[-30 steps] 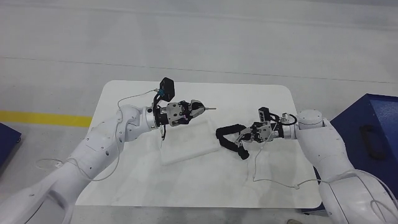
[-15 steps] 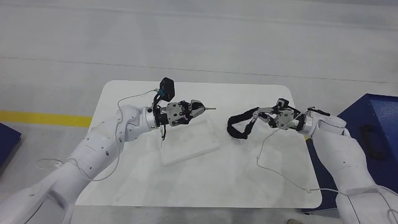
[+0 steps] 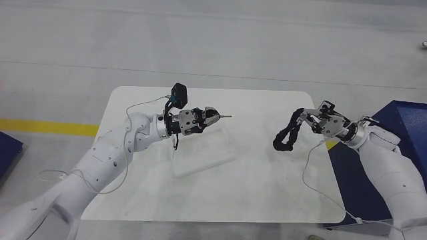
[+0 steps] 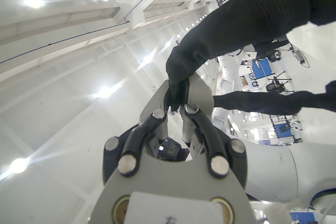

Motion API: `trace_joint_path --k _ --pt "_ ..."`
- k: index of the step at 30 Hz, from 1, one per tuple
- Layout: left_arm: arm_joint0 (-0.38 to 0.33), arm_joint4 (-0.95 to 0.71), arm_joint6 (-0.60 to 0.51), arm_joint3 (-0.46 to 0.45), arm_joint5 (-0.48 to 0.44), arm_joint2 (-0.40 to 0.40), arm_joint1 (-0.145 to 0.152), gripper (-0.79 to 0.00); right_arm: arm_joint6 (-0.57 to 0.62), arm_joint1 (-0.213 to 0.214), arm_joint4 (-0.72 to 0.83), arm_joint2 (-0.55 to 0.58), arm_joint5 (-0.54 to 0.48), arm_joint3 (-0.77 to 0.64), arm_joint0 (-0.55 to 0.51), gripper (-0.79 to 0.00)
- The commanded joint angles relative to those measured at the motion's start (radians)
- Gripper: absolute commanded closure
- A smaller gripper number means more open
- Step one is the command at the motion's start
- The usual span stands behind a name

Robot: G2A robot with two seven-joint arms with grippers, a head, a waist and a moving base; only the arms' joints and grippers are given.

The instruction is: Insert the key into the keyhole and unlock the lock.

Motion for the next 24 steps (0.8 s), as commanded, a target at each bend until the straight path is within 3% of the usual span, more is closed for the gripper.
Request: trace_joint_path --k 1,8,10,12,15,24 --pt "0.000 0.000 0.000 0.000 0.000 0.000 0.000 0.000 0.000 0.000 0.003 0.000 0.001 0.000 0.000 0.000" --pt "0.000 0.000 0.000 0.000 0.000 0.000 0.000 0.000 0.000 0.000 0.003 0.000 0.001 0.000 0.000 0.000" --pt "0.005 0.042 -0.039 -0.041 0.047 -0.005 0.000 0.000 -0.089 0.000 -0.039 -0.004 -0.051 -0.022 -0.011 0.000" --pt "0.003 0.144 -0.065 -0.109 0.141 -0.015 0.004 0.000 -0.185 0.000 -0.050 0.000 -0.084 -0.073 -0.044 0.000" --pt "0.014 0.338 -0.083 -0.238 0.289 -0.028 0.016 0.000 -0.281 0.009 -0.075 0.017 -0.054 -0.145 -0.080 0.000" --pt "0.084 0.807 -0.236 -0.587 0.519 -0.077 0.067 0.000 -0.408 0.053 -0.102 0.117 0.119 -0.324 -0.158 0.000"
